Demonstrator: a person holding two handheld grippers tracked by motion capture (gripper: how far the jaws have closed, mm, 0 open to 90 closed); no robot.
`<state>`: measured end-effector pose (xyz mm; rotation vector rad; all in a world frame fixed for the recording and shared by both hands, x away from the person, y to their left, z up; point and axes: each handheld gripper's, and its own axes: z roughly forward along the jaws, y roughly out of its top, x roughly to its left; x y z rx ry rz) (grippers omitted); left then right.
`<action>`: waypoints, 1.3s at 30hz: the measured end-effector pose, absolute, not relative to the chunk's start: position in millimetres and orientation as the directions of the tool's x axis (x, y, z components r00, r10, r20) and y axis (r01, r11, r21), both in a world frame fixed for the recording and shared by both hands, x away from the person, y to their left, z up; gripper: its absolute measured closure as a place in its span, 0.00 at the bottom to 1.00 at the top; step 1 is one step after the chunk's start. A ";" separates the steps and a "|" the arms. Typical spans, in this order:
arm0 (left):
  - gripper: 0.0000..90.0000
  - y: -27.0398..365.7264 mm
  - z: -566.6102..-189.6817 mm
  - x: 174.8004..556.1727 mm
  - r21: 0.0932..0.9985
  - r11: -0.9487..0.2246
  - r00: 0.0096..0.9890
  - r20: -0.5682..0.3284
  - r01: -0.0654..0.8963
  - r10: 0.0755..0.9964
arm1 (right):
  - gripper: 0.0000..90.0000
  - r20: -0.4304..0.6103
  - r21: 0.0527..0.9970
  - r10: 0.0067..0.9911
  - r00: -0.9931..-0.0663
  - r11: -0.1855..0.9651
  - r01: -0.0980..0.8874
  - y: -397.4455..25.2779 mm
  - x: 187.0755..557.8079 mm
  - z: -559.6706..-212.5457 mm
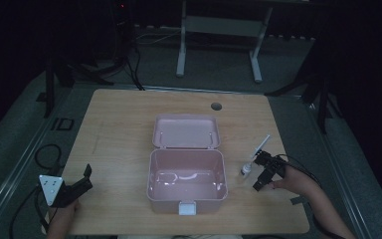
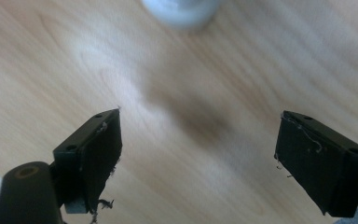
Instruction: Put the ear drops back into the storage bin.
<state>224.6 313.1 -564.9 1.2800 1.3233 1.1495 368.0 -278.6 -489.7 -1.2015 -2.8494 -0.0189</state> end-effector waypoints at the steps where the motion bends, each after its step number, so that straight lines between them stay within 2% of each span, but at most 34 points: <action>1: 0.03 313.1 -564.9 224.6 0.992 0.017 -0.020 -0.015 0.125 1.000 | 0.16 0.049 -0.007 0.713 -0.699 0.700 0.714 -277.0 370.0 -489.2; 16: 0.03 312.9 -564.9 224.7 0.992 0.014 -0.015 -0.012 0.124 1.000 | 0.17 0.075 -0.003 0.729 -0.680 0.682 0.731 -254.6 396.0 -494.5; 27: 0.03 313.0 -564.9 224.8 0.992 0.015 -0.012 -0.013 0.125 1.000 | 0.35 0.071 -0.041 0.730 -0.679 0.682 0.730 -238.2 405.9 -504.6; 30: 0.03 312.9 -565.0 224.8 0.992 0.014 -0.011 -0.012 0.124 1.000 | 0.42 0.067 -0.049 0.724 -0.687 0.690 0.722 -234.3 407.1 -507.1; 31: 0.03 312.8 -565.0 224.7 0.992 0.013 -0.012 -0.012 0.124 1.000 | 0.48 0.063 -0.049 0.726 -0.685 0.688 0.724 -233.4 407.4 -507.3; 34: 0.03 312.9 -564.9 224.8 0.992 0.013 -0.011 -0.012 0.125 1.000 | 0.53 0.049 -0.061 0.717 -0.695 0.697 0.714 -231.6 407.9 -508.7; 38: 0.03 312.9 -564.9 224.8 0.992 0.013 -0.011 -0.012 0.125 1.000 | 0.55 0.044 -0.069 0.709 -0.704 0.705 0.706 -230.9 408.1 -509.7; 39: 0.03 312.8 -564.9 224.8 0.992 0.012 -0.011 -0.011 0.125 1.000 | 0.65 0.038 -0.062 0.692 -0.721 0.721 0.690 -229.4 407.4 -508.7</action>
